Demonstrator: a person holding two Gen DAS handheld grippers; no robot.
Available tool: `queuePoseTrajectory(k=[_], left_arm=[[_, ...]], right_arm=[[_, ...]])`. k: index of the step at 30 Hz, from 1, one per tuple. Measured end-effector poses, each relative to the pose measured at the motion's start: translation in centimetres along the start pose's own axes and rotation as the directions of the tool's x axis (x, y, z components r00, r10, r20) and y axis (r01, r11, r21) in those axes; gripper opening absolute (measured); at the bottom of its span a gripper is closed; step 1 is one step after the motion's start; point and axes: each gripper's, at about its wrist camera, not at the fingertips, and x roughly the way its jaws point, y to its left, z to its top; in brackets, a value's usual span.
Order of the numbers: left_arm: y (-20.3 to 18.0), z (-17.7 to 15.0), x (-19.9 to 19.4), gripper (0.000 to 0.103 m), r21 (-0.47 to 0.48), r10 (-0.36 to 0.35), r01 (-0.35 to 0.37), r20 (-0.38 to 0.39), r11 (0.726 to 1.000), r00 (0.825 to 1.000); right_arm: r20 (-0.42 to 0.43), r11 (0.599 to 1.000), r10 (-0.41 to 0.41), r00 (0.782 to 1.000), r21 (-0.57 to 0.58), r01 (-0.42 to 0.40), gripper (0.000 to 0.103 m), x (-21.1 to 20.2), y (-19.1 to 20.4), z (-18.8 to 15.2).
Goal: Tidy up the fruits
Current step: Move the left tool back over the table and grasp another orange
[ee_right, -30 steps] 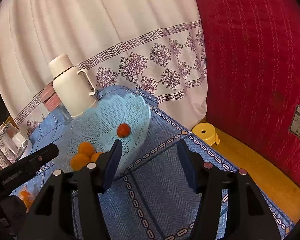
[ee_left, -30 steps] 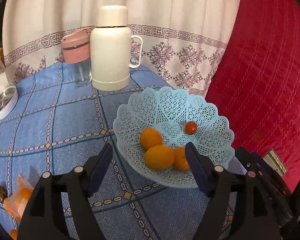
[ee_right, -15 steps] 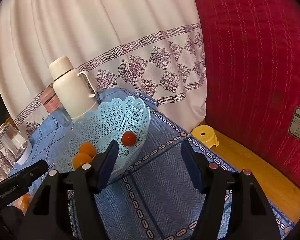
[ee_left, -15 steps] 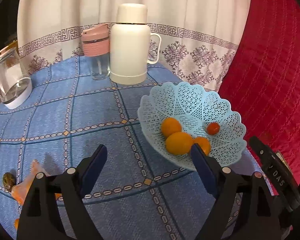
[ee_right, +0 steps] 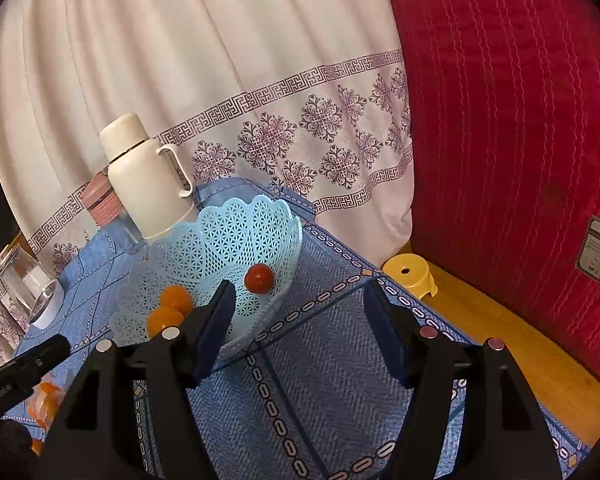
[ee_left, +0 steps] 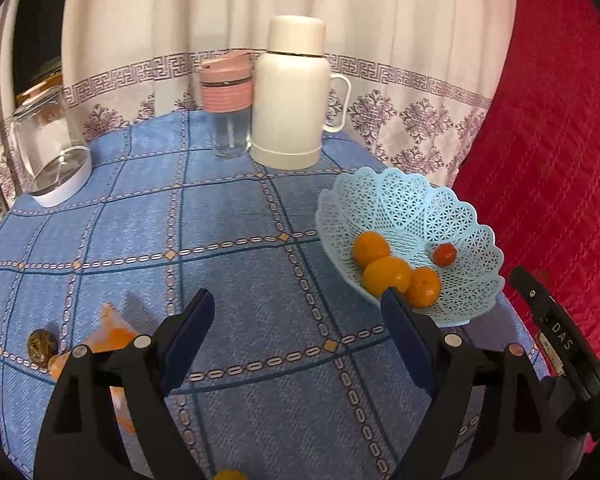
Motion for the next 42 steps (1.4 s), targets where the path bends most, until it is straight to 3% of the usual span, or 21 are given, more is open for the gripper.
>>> queuePoseTrajectory(k=[5,7,14,18,24,33,42], left_arm=[[1.6,-0.2,-1.5,0.090,-0.031,0.023,-0.022,0.017,0.999,1.000],[2.3,-0.3,-2.1,0.090,-0.043,0.034,-0.033,0.023,0.999,0.999],[4.9,-0.8,-4.2,0.092,-0.089,0.072,-0.068,0.036,0.994,0.997],[7.3,-1.2,-5.7,0.093,-0.144,0.107,-0.099,0.052,0.985,0.993],[11.9,-1.9,-7.9,0.093,-0.238,0.180,-0.162,0.057,0.958,0.982],[17.1,-4.3,-9.5,0.093,-0.318,0.266,-0.248,0.014,0.915,0.964],[17.4,-7.8,-7.8,0.093,-0.293,0.268,-0.281,-0.083,0.914,0.960]], right_arm=[[-0.003,1.000,0.005,1.000,-0.007,-0.005,0.070,0.0,0.1,0.0],[-0.004,1.000,0.011,1.000,-0.012,-0.011,0.077,-0.1,0.2,0.0],[-0.023,0.998,0.044,0.999,-0.047,-0.045,0.085,0.0,1.0,-0.1],[-0.055,0.994,0.093,0.994,-0.057,-0.096,0.091,0.3,1.4,-0.1],[-0.089,0.982,0.160,0.983,-0.089,-0.168,0.091,-0.1,2.8,-0.3],[-0.127,0.966,0.213,0.969,-0.121,-0.228,0.091,-0.7,5.1,-1.5],[-0.151,0.956,0.235,0.960,-0.142,-0.257,0.091,-0.9,6.3,-2.3]])
